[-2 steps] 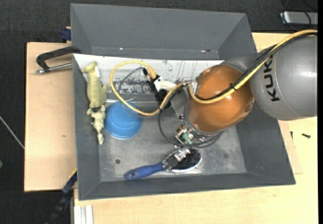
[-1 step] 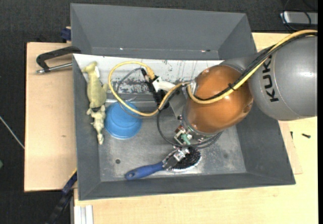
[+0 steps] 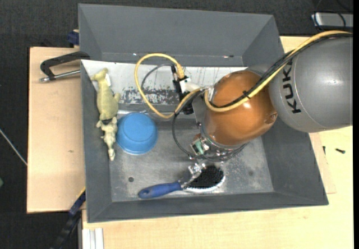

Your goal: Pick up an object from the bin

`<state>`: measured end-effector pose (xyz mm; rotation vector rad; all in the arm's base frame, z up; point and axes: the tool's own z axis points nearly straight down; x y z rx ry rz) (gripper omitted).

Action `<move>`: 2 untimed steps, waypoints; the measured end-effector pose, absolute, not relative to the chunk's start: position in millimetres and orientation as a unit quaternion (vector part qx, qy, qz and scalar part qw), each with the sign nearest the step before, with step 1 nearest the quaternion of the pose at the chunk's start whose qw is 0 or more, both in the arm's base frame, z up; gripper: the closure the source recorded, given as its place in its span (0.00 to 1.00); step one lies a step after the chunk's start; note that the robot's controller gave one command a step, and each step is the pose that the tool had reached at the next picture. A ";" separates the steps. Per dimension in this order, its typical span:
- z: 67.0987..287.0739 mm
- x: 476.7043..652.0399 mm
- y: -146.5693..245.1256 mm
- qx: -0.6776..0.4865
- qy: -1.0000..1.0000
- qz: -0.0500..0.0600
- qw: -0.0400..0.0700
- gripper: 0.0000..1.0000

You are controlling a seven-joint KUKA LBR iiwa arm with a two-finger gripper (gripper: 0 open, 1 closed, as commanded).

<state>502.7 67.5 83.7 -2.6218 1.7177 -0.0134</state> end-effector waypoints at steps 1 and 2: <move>164.4 500.6 81.9 -0.851 0.525 -0.003 0.005 1.00; 160.5 499.3 81.0 -0.851 0.526 0.000 0.002 0.00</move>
Offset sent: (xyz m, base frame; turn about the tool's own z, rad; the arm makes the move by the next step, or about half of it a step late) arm -0.0038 0.0119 0.0763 -0.0561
